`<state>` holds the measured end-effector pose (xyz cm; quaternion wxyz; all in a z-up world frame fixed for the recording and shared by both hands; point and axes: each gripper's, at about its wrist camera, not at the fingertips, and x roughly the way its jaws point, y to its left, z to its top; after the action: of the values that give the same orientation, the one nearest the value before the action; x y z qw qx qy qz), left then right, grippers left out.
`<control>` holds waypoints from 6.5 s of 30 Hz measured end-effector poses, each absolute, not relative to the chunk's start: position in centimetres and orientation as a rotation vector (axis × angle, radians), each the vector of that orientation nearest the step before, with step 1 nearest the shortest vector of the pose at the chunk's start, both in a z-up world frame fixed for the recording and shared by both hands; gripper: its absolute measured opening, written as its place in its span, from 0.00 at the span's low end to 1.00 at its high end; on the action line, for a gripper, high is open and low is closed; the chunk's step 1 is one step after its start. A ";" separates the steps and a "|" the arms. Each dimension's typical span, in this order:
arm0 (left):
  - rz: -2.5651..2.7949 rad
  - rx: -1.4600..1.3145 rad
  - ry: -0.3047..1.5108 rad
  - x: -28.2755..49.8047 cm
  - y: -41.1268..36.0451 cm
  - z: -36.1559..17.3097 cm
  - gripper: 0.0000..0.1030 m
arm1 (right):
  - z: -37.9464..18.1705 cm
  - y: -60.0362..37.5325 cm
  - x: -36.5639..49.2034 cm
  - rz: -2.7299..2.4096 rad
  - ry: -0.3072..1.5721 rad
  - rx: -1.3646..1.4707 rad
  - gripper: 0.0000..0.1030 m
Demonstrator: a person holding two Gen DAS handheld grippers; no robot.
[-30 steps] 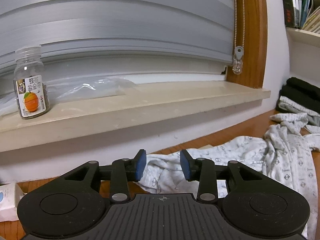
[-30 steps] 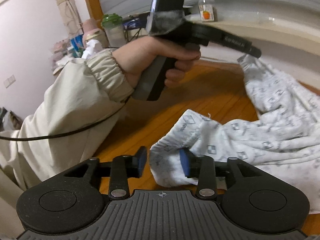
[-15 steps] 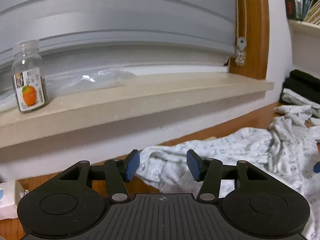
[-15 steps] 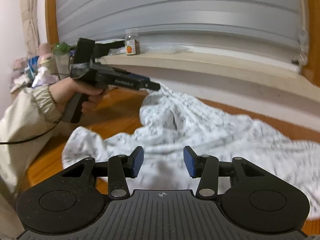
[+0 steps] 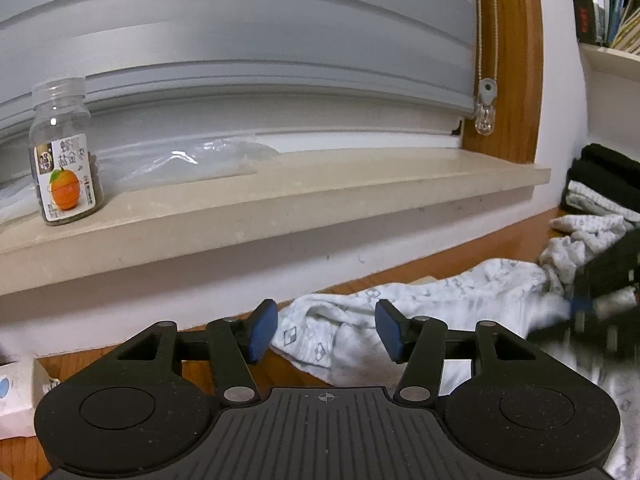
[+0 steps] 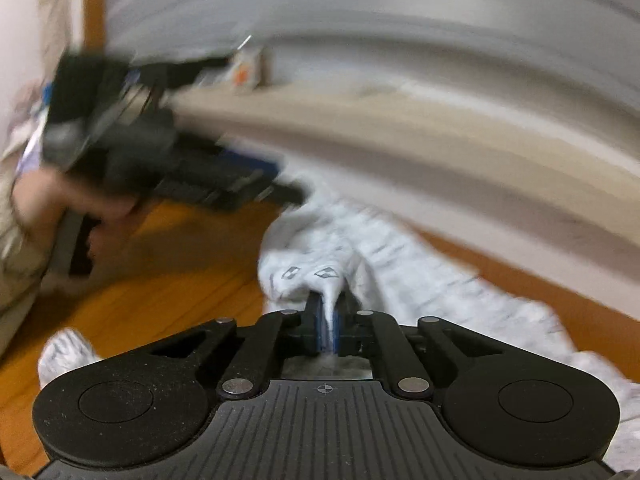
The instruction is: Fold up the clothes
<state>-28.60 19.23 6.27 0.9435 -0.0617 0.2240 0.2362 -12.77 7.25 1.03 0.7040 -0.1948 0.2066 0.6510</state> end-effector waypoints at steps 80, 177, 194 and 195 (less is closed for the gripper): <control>-0.050 -0.071 0.745 6.1 0.1 3.4 0.69 | -3.1 -31.6 5.8 0.793 0.495 -0.260 0.59; 0.311 -0.213 0.643 -24.4 15.6 5.6 0.52 | -0.7 -17.4 5.3 0.946 0.606 -0.253 0.43; 0.371 -0.223 0.654 -27.4 18.4 3.9 0.52 | 1.4 -25.6 1.2 0.868 0.666 -0.407 0.38; 0.377 -0.226 0.643 -27.8 18.5 4.1 0.51 | 1.7 -25.6 1.0 0.864 0.658 -0.408 0.39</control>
<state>-27.83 18.48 4.07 0.9251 -0.1100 0.3137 0.1836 1.02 -25.59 1.67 0.8366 -0.1928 0.3107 0.4080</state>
